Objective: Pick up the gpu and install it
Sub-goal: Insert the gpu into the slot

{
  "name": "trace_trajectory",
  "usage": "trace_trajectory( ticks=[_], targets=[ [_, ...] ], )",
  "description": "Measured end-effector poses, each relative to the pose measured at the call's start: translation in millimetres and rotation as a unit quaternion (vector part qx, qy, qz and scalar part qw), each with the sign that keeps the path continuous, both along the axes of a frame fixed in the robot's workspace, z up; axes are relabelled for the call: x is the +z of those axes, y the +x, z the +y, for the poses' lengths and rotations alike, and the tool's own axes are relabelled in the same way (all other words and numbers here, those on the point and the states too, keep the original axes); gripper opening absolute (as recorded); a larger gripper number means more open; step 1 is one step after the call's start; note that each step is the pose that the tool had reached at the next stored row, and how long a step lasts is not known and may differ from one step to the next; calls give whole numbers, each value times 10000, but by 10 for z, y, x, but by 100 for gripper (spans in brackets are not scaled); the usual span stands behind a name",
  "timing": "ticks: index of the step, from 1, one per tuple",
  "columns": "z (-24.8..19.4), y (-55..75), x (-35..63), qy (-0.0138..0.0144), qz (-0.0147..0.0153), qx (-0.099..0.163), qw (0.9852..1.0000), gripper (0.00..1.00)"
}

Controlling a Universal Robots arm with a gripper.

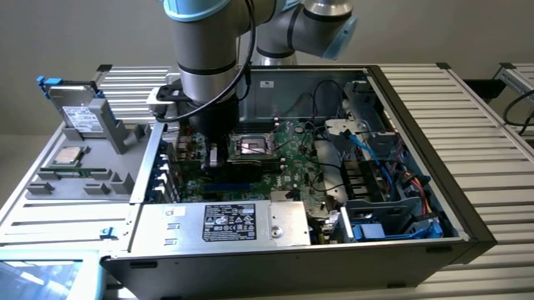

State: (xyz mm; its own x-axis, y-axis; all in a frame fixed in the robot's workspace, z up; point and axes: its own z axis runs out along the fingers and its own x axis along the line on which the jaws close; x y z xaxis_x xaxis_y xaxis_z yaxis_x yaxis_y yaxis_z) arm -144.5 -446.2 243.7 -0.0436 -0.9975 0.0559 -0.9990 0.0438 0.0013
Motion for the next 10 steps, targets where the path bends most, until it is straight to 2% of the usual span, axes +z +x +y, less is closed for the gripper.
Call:
trace_trajectory(
  ticks=[10],
  targets=[
    [2,-3,0,10,15,-1,10000,29]
  ],
)
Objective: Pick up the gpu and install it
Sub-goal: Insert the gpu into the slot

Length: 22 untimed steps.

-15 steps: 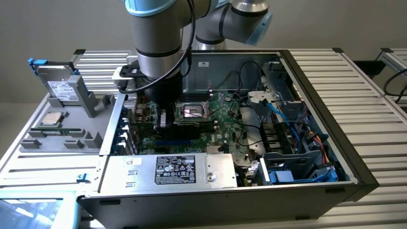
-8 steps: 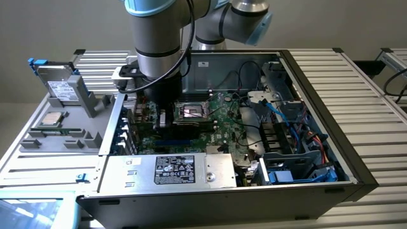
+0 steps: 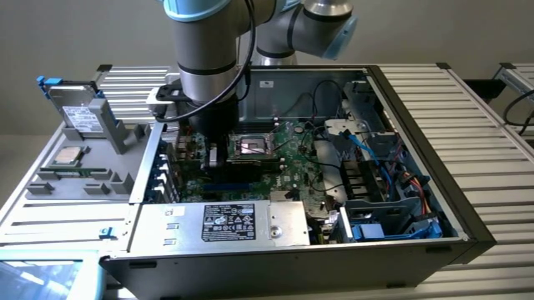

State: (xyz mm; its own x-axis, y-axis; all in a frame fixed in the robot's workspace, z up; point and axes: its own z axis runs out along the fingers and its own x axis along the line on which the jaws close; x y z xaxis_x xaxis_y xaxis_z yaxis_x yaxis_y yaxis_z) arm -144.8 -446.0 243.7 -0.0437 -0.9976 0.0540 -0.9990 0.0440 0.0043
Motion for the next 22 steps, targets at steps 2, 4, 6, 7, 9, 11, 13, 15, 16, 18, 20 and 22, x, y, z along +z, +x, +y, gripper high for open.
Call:
trace_trajectory(
  ticks=[2,4,6,7,9,11,13,15,16,18,20,22],
  targets=[
    [-1,9,1,-1,2,1,10000,29],
    [-1,12,1,-1,1,0,10000,29],
    [0,12,0,0,0,-1,10000,29],
    [0,12,0,0,0,0,10000,29],
    [0,13,0,0,0,0,10000,29],
    [0,11,0,-1,-2,1,10000,29],
    [0,-3,0,0,-17,5,10000,29],
    [-1,-4,0,0,-17,4,10000,29],
    [-1,-6,0,0,-17,3,10000,29],
    [0,-9,0,0,-16,0,10000,29],
    [0,-9,0,0,-16,0,10000,29],
    [-1,-4,0,0,-16,0,10000,29]
  ],
)
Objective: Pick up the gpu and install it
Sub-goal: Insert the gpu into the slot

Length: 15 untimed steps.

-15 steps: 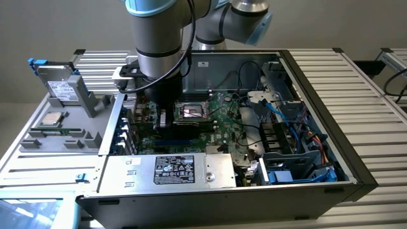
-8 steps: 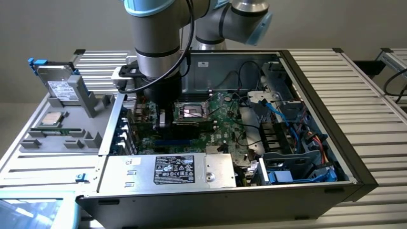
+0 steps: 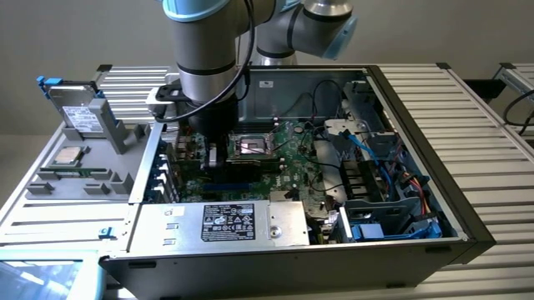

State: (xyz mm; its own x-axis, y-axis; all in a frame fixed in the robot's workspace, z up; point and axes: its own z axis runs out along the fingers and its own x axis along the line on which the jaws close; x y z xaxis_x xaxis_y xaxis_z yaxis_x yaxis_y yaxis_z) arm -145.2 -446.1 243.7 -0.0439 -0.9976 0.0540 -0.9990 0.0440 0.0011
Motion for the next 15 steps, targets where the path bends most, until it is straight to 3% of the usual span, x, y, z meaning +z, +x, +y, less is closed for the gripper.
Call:
trace_trajectory(
  ticks=[15],
  targets=[
    [0,15,0,0,-9,-1,10000,29]
  ],
)
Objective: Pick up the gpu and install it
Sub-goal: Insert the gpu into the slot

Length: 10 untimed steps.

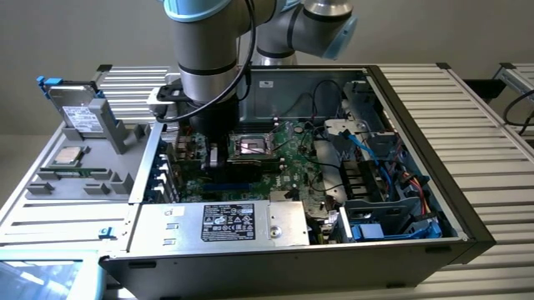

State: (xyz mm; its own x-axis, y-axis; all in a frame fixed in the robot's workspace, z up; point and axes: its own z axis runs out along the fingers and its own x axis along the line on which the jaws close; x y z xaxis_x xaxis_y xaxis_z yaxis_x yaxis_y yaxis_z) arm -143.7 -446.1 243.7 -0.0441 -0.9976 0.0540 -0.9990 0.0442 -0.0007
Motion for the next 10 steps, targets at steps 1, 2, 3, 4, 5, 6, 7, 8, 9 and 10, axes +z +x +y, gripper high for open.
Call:
trace_trajectory(
  ticks=[1,2,3,4,5,6,7,8,9,10],
  targets=[
    [0,0,0,0,-1,0,10000,29],
    [0,1,-1,1,-1,0,10000,29],
    [0,5,-1,1,-1,0,10000,29],
    [1,9,-1,1,-1,0,10000,29],
    [1,11,-1,1,-1,0,10000,29],
    [0,11,-2,0,-3,0,10000,29],
    [0,12,-3,-1,-5,0,10000,29],
    [0,12,-4,0,-6,0,10000,29],
    [0,13,-5,0,-6,0,10000,29],
    [0,17,-6,1,-7,0,10000,29]
  ],
)
